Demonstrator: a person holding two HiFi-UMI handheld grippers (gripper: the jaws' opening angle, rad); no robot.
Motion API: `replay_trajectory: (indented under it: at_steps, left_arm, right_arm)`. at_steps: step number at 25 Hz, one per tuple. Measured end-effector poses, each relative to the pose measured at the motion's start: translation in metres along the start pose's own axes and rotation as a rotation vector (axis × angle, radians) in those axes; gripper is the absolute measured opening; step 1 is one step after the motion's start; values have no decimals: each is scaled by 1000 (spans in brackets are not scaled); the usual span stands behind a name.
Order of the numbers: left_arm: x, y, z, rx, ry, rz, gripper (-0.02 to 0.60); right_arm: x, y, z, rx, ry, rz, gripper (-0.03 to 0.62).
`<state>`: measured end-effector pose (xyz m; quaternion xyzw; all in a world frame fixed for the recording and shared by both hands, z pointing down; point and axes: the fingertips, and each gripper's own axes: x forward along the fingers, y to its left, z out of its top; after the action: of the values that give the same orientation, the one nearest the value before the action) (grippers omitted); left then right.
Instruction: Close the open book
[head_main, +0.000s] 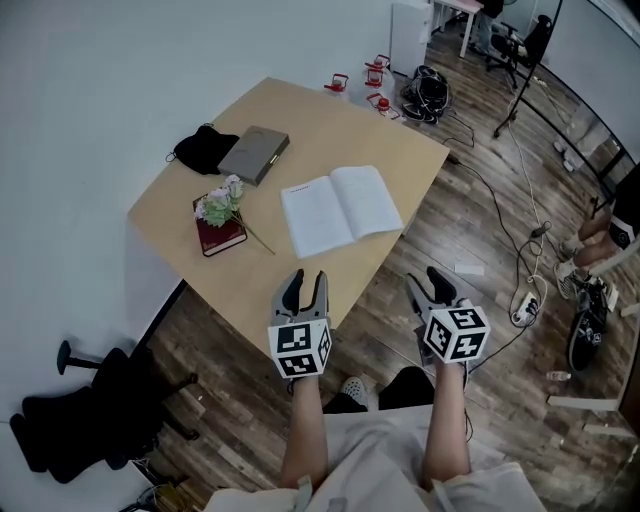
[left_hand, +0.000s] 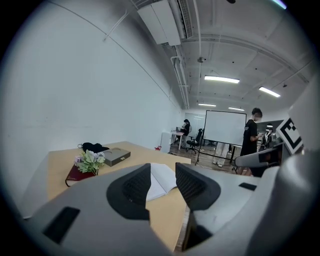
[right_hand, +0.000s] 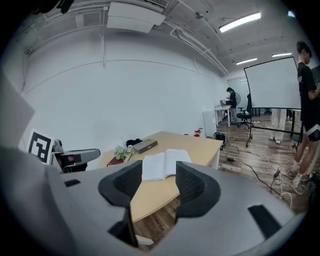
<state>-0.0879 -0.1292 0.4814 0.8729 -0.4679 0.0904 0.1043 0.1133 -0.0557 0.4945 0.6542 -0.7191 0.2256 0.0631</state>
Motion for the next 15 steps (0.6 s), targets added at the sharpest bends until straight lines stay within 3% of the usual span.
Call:
replay_trajectory:
  at_steps: [15]
  left_arm:
    - [51, 32, 14, 13, 1, 41, 161]
  right_arm:
    - [73, -17, 12, 32, 29, 44, 218]
